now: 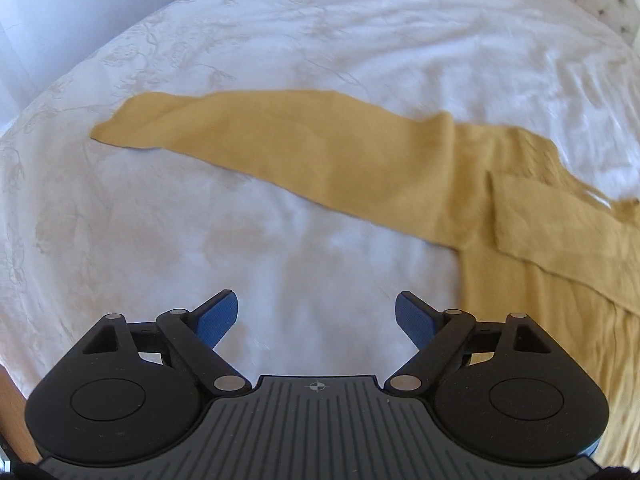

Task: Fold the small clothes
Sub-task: 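Close the left gripper on the other sleeve cuff, then lift the sleeve, lay it across the sweater body, open the left gripper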

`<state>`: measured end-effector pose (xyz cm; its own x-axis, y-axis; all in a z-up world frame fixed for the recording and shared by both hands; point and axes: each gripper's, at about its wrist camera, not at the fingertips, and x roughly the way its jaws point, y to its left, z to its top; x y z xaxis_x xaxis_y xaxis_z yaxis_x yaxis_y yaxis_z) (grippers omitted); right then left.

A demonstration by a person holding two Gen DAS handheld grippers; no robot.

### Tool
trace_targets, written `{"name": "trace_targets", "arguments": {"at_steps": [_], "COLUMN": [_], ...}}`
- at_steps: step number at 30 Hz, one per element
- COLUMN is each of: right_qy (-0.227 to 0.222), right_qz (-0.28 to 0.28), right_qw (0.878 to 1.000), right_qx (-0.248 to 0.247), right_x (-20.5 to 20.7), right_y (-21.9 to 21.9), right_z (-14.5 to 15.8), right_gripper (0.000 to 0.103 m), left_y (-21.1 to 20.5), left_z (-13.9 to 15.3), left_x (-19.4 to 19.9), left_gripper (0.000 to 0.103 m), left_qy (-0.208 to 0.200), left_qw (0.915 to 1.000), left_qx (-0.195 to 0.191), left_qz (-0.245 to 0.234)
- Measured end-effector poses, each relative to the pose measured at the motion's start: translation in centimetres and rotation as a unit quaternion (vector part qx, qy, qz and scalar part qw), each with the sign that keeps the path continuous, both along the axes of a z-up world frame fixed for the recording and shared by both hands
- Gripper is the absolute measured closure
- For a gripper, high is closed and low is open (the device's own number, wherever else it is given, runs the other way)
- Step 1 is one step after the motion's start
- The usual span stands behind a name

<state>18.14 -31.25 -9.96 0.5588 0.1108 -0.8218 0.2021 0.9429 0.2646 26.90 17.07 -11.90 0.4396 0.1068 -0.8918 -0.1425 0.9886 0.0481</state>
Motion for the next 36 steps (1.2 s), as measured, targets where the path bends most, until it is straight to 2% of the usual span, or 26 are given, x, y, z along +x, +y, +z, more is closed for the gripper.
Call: {"name": "trace_targets", "arguments": {"at_steps": [6,15,18,21,24,27,29,30,31,33,36], "right_qy": [-0.028,-0.041,-0.040,-0.038,-0.035,-0.030,-0.022,-0.018,-0.015,-0.010,-0.007], "right_qz": [0.005,0.047,0.079,0.106,0.119,0.125,0.126,0.126,0.126,0.126,0.124], "right_qw": [0.999,0.997,0.995,0.992,0.992,0.991,0.991,0.991,0.991,0.992,0.992], "right_qx": [0.028,0.051,0.053,0.047,0.038,0.032,0.031,0.031,0.030,0.030,0.034], "right_x": [3.6,7.8,9.2,10.3,10.8,11.0,10.9,10.8,10.7,10.5,9.8], "right_y": [5.4,14.3,16.9,18.8,19.8,20.2,20.4,20.5,20.5,20.4,20.0], "right_z": [2.2,4.1,4.4,4.6,4.8,4.8,4.5,4.3,4.1,3.8,3.5], "right_gripper": [0.005,0.005,0.005,0.005,0.005,0.005,0.005,0.005,0.005,0.005,0.005], "left_y": [8.7,18.6,20.1,20.6,19.9,19.8,19.6,19.5,19.3,18.6,17.1], "left_z": [0.8,1.1,0.2,-1.6,-3.1,-4.1,-4.1,-4.0,-3.9,-3.3,-1.8], "left_x": [4.6,10.7,12.2,13.5,14.0,14.8,14.9,14.9,15.0,15.1,14.9], "left_gripper": [0.016,0.017,0.017,0.017,0.017,0.017,0.035,0.062,0.080,0.093,0.094], "left_qy": [-0.015,-0.030,-0.022,0.008,0.028,0.036,0.024,0.020,0.020,0.017,0.003], "left_qw": [0.9987,0.9956,0.9962,0.9982,0.9973,0.9971,0.9981,0.9986,0.9993,0.9996,0.9997], "left_qx": [0.026,0.067,0.063,0.053,0.068,0.067,0.057,0.049,0.032,0.023,0.018], "left_qz": [0.042,0.058,0.056,0.027,0.000,-0.001,-0.003,-0.006,-0.005,-0.005,-0.015]}}
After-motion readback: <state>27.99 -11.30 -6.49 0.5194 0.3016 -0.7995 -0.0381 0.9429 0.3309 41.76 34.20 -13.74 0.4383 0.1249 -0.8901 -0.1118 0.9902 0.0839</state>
